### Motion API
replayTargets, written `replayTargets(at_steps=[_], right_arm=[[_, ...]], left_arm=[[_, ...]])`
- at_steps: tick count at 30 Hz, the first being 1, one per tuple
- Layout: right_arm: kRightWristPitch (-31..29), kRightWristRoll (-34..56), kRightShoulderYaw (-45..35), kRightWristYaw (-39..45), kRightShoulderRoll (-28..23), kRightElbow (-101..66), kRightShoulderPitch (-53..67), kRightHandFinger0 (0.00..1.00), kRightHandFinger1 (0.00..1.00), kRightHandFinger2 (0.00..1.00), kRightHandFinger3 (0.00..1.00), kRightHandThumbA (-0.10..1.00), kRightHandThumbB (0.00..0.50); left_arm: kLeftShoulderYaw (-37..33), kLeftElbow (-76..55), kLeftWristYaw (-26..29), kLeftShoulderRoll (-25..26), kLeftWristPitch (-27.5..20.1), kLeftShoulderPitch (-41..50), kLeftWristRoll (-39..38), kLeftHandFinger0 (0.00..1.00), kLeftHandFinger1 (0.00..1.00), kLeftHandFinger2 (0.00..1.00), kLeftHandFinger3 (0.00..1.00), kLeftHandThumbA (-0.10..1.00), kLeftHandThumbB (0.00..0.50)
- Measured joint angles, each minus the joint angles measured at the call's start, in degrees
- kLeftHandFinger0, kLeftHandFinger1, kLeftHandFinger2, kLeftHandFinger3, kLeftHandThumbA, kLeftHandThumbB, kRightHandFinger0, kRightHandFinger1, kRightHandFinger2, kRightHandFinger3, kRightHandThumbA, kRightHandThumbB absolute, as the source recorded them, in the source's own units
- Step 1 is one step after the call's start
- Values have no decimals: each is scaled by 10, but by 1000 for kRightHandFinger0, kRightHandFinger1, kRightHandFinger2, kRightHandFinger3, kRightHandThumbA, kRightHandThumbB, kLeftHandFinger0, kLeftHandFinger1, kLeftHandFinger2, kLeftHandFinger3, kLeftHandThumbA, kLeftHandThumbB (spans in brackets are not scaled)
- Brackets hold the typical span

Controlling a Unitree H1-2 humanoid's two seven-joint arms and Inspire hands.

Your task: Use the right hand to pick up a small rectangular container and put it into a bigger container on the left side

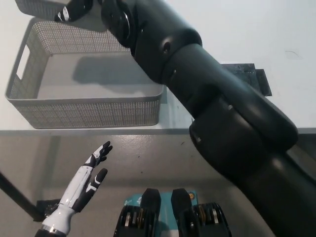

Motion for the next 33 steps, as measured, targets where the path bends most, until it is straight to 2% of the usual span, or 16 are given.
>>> replayTargets(at_steps=[1, 3, 4, 5, 6, 7, 8, 9, 10, 12, 18, 21, 27, 29, 32, 33], right_arm=[[3, -1, 4, 0, 1, 2, 4, 16, 107, 293, 537, -94, 275], [10, -4, 15, 0, 1, 6, 14, 5, 117, 298, 641, -93, 243], [14, -5, 19, 1, 1, 7, 19, 74, 204, 367, 746, -41, 231], [16, -6, 22, 3, 1, 8, 21, 104, 227, 391, 796, -16, 228], [19, -7, 25, 8, 1, 10, 23, 337, 536, 737, 1000, 145, 298], [26, -8, 29, 16, 1, 12, 26, 741, 1000, 1000, 1000, 392, 364], [32, -7, 28, 29, 1, 12, 27, 898, 1000, 1000, 1000, 454, 408], [38, -5, 27, 42, 1, 13, 27, 1000, 1000, 1000, 1000, 510, 454], [41, -3, 25, 52, 1, 14, 28, 1000, 1000, 1000, 1000, 584, 498], [49, 0, 23, 79, 1, 14, 30, 1000, 1000, 1000, 1000, 698, 500], [63, 5, 13, 138, 1, 14, 29, 1000, 1000, 1000, 1000, 877, 500], [64, 12, 6, 152, 0, 13, 28, 1000, 1000, 1000, 1000, 921, 500], [61, 23, -9, 164, -7, 11, 17, 1000, 1000, 1000, 1000, 938, 500], [56, 30, -23, 164, -15, 8, 7, 1000, 1000, 1000, 1000, 1000, 500], [36, 41, -39, 163, -36, -2, -5, 1000, 1000, 1000, 1000, 1000, 498], [26, 45, -46, 162, -47, -9, -11, 1000, 1000, 1000, 1000, 1000, 453]], left_arm=[[-1, 0, 0, 1, 0, -2, 1, 1000, 1000, 1000, 1000, 1000, 143], [-1, 0, -2, 3, 1, -8, 3, 1000, 1000, 1000, 1000, 1000, 142], [-2, 0, -2, 4, 2, -10, 3, 1000, 1000, 1000, 1000, 1000, 143], [-2, 0, -3, 4, 3, -12, 4, 1000, 1000, 1000, 1000, 1000, 144], [-3, 0, -3, 5, 3, -14, 5, 1000, 1000, 1000, 1000, 1000, 149], [-4, 0, -5, 6, 4, -17, 7, 1000, 1000, 1000, 1000, 1000, 155], [-5, 0, -5, 6, 5, -18, 8, 1000, 1000, 1000, 1000, 1000, 156], [-6, 0, -5, 6, 6, -19, 9, 1000, 1000, 1000, 1000, 1000, 156], [-6, 0, -6, 6, 7, -19, 9, 1000, 1000, 1000, 1000, 1000, 155], [-10, 0, -6, 6, 8, -20, 10, 1000, 1000, 1000, 1000, 1000, 162], [-13, 0, -7, 7, 10, -25, 14, 1000, 1000, 1000, 1000, 1000, 173], [-13, 0, -8, 8, 14, -27, 15, 1000, 1000, 1000, 1000, 1000, 172], [-14, 0, -10, 8, 16, -29, 18, 1000, 1000, 1000, 1000, 1000, 165], [-14, 0, -10, 8, 16, -31, 18, 1000, 1000, 1000, 1000, 1000, 164], [-14, 0, -11, 8, 16, -32, 17, 1000, 1000, 1000, 1000, 1000, 168], [-14, 0, -11, 8, 16, -32, 17, 1000, 1000, 1000, 1000, 1000, 162]])
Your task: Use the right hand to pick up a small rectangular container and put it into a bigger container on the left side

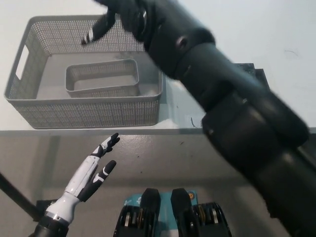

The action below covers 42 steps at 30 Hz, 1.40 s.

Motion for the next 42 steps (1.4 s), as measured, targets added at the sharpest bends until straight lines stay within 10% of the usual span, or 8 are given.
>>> replayTargets(at_steps=[3, 9, 21, 29, 32, 42], right_arm=[[-25, 15, -30, -2, -38, -20, -14, 1000, 1000, 1000, 1000, 998, 358], [-51, 36, -78, -3, -132, -149, -4, 1000, 1000, 1000, 1000, 1000, 385], [-41, 55, -138, 2, -186, -404, 232, 1000, 1000, 1000, 1000, 1000, 186], [-37, 63, -143, 2, -182, -549, 473, 1000, 1000, 1000, 1000, 1000, 290], [-38, 63, -140, 1, -174, -603, 573, 1000, 1000, 1000, 1000, 1000, 202], [-41, 62, -109, -2, -138, -777, 853, 1000, 1000, 1000, 1000, 1000, 226]], left_arm=[[0, 0, -1, 0, 0, 0, 0, 1000, 1000, 1000, 1000, 1000, 161], [0, 2, -1, 0, 0, 0, 0, 1000, 1000, 1000, 1000, 1000, 150], [0, 11, -1, -1, 2, 1, 1, 1000, 1000, 1000, 1000, 1000, 152], [-1, 15, -1, -3, 3, 2, 1, 1000, 1000, 1000, 1000, 1000, 150], [-2, 17, -1, -5, 3, 3, 1, 1000, 1000, 1000, 1000, 1000, 148], [-2, 21, 0, -12, 3, 12, 1, 1000, 1000, 1000, 1000, 1000, 134]])
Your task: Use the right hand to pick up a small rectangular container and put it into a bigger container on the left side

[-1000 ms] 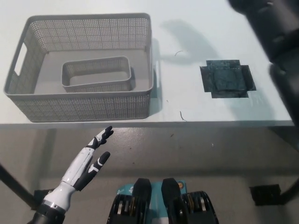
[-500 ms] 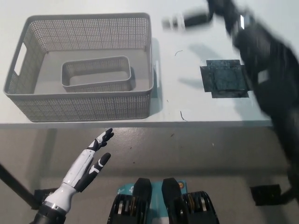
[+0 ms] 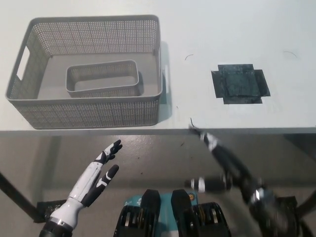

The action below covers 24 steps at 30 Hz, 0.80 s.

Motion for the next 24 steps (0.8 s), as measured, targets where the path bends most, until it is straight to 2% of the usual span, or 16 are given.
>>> replayTargets(at_steps=[1, 2, 3, 5, 6, 7, 14, 16, 18, 20, 24], right_arm=[[-1, 0, 1, -1, 2, -14, 13, 1000, 1000, 1000, 1000, 1000, 162], [-2, 0, 4, -3, 7, -38, 38, 1000, 1000, 1000, 1000, 1000, 162], [-5, 1, 6, -5, 9, -51, 50, 1000, 1000, 1000, 1000, 1000, 110], [-18, 2, 10, -15, 16, -98, 90, 1000, 1000, 1000, 1000, 1000, 111], [-25, 3, 10, -21, 18, -110, 101, 1000, 1000, 1000, 1000, 1000, 150], [-36, 7, 9, -30, 21, -124, 112, 1000, 1000, 1000, 1000, 1000, 156], [-98, 57, -23, -69, 39, -89, 127, 1000, 1000, 1000, 1000, 1000, 155], [-110, 75, -39, -73, 45, -59, 124, 1000, 1000, 1000, 1000, 1000, 120], [-115, 98, -55, -74, 52, -34, 120, 1000, 1000, 1000, 1000, 1000, 51], [-118, 118, -67, -74, 57, -18, 114, 1000, 1000, 1000, 1000, 1000, 21], [-119, 156, -88, -74, 65, 5, 94, 1000, 1000, 1000, 1000, 1000, 0]], left_arm=[[0, 0, 0, 0, 0, 1, 0, 1000, 1000, 1000, 1000, 1000, 134], [0, 1, 0, 0, 0, 2, 0, 1000, 1000, 1000, 1000, 1000, 134], [0, 1, 0, 0, 0, 3, 0, 1000, 1000, 1000, 1000, 999, 146], [0, 1, 0, -1, 0, 8, 0, 1000, 1000, 1000, 1000, 1000, 167], [0, 1, 0, -2, 0, 9, 0, 1000, 1000, 1000, 1000, 1000, 151], [0, 1, 0, -2, 0, 11, 0, 1000, 1000, 1000, 1000, 1000, 150], [1, 1, 0, -9, -1, 23, -1, 1000, 1000, 1000, 1000, 988, 144], [1, 1, 0, -9, -1, 25, -1, 1000, 1000, 1000, 1000, 989, 144], [2, 1, 1, -8, -1, 27, -1, 1000, 1000, 1000, 1000, 990, 145], [3, 1, 2, -8, -2, 28, -1, 1000, 1000, 1000, 1000, 1000, 143], [4, -4, 2, -8, -2, 28, -1, 1000, 1000, 1000, 1000, 1000, 134]])
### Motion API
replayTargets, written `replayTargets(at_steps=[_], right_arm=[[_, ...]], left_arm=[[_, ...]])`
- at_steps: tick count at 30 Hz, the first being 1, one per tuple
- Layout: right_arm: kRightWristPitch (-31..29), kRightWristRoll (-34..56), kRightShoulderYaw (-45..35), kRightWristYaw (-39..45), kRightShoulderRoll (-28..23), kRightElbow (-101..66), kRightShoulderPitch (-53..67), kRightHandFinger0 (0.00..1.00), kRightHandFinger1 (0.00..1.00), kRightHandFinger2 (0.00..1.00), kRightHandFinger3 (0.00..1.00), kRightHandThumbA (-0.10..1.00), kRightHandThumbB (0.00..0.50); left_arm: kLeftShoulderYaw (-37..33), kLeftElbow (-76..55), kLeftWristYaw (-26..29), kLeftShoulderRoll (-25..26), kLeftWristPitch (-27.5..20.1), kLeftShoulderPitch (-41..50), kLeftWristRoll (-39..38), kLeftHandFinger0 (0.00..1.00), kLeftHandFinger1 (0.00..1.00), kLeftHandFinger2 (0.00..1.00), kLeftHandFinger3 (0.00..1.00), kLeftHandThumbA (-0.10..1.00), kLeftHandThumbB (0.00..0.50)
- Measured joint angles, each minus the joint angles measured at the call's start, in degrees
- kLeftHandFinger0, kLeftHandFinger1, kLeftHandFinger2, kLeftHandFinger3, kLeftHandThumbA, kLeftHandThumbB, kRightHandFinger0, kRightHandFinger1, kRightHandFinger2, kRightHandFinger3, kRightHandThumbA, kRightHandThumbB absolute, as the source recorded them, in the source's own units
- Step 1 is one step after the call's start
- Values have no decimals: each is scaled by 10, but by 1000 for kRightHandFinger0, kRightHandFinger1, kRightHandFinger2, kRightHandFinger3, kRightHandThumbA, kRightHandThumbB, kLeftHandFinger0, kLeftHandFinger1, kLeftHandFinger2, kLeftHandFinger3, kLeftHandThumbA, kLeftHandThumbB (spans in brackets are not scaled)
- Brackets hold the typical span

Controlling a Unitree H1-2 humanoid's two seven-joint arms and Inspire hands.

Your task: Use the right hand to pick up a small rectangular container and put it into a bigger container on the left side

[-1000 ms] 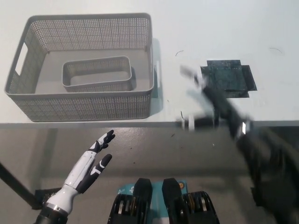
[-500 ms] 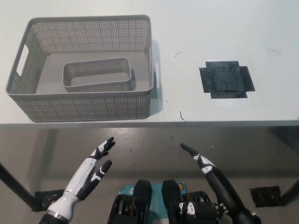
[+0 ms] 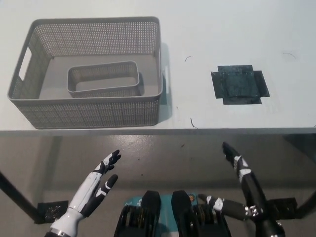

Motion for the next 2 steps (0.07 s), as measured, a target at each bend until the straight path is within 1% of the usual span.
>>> replayTargets(at_steps=[2], right_arm=[[0, 7, -2, 1, 1, 5, -6, 1000, 1000, 1000, 1000, 1000, 3]], left_arm=[[0, 0, 0, 0, 0, 0, 0, 1000, 1000, 1000, 1000, 1000, 135]])
